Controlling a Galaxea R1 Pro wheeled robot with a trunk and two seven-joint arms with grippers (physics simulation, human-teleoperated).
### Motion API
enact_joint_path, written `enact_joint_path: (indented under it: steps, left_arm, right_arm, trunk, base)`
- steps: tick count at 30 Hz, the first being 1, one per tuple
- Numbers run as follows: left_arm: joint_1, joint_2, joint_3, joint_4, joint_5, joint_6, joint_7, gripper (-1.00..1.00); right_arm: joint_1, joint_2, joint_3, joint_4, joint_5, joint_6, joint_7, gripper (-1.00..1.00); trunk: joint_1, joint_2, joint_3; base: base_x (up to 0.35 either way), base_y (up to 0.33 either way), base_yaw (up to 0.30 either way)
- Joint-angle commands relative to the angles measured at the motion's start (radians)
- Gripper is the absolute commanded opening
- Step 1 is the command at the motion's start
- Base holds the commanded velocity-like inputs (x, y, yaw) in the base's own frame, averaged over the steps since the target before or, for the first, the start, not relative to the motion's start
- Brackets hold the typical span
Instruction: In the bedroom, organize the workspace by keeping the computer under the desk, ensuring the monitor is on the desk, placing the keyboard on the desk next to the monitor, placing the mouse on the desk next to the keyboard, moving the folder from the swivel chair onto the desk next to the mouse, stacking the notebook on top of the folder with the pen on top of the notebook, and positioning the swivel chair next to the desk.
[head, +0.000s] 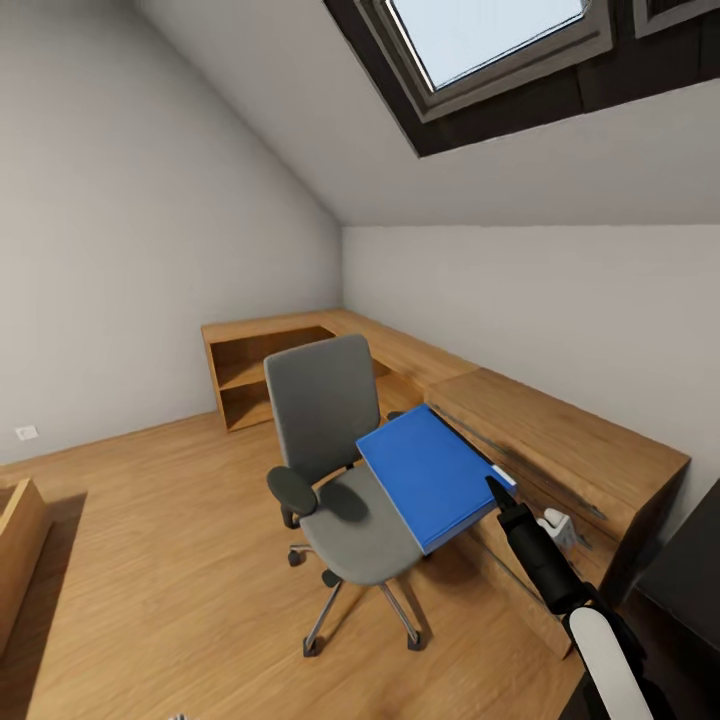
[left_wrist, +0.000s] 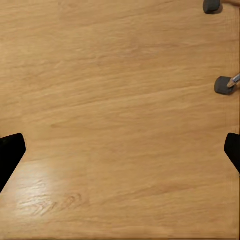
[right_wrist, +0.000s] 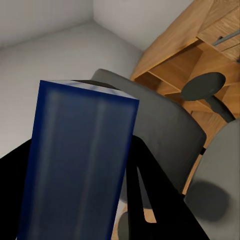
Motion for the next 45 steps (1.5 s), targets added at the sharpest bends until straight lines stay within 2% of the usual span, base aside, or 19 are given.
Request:
enact_joint_path:
  steps: [1,6,9,13,14,18,24,29,36,45]
  left_arm:
    - [-0.001,0.003,0.0,0.001,0.005,0.004,0.001,1.0]
    - [-0.001,0.006,0.0,0.002,0.008,0.015,0.001,1.0]
    - [-0.001,0.007,-0.001,0.025,0.009,0.017,-0.001,1.0]
    - [-0.001,0.003,-0.001,0.037,0.008,0.015,-0.002,1.0]
    - [-0.001,-0.004,-0.002,0.043,0.006,0.014,-0.002,1.0]
    - [-0.001,-0.005,-0.003,0.062,0.004,0.011,0.001,1.0]
    - [-0.001,-0.005,-0.003,0.06,0.006,0.01,0.008,1.0]
    - [-0.001,-0.005,-0.003,0.061,0.005,0.01,0.008,1.0]
    - [-0.001,-0.006,-0.004,0.064,-0.001,0.015,0.008,1.0]
    - [-0.001,-0.005,-0.007,0.1,-0.005,0.017,0.005,1.0]
  right_arm:
    - [0.0,-0.002,-0.002,0.0,-0.008,0.01,0.002,-1.0]
    - [0.0,-0.003,0.0,0.008,-0.007,0.013,-0.017,-1.0]
    - [0.0,-0.004,-0.003,-0.005,-0.008,0.015,-0.07,-1.0]
    - [0.0,-0.002,-0.004,-0.014,-0.009,0.011,-0.094,-1.0]
    - [0.0,0.005,-0.004,-0.044,-0.008,-0.009,-0.164,-1.0]
    - [0.0,0.002,-0.004,-0.073,-0.011,-0.005,-0.189,-1.0]
    - [0.0,-0.003,-0.01,-0.079,-0.013,-0.004,-0.187,-1.0]
    - [0.0,-0.006,-0.049,-0.088,-0.014,0.0,-0.187,-1.0]
    - [0.0,-0.004,-0.074,-0.084,-0.012,-0.006,-0.192,-1.0]
    - [0.001,-0.006,-0.081,-0.086,-0.014,0.003,-0.188,-1.0]
  trunk:
    - [-0.004,0.007,0.002]
    - [-0.023,0.042,0.018]
    - [-0.035,0.063,0.027]
    - [-0.05,0.091,0.04]
    - [-0.054,0.098,0.043]
    - [-0.069,0.126,0.055]
    - [-0.092,0.168,0.074]
    - [-0.111,0.203,0.09]
    - [-0.138,0.252,0.112]
    - [-0.173,0.315,0.14]
  base:
    - [0.0,0.0,0.0]
    - [0.0,0.0,0.0]
    - [0.0,0.0,0.0]
    - [0.0,0.0,0.0]
    - [0.0,0.0,0.0]
    - [0.0,0.0,-0.079]
    - [-0.006,0.0,-0.263]
    - [-0.219,0.0,-0.271]
    - [-0.274,0.0,-0.272]
    - [-0.037,0.0,-0.277]
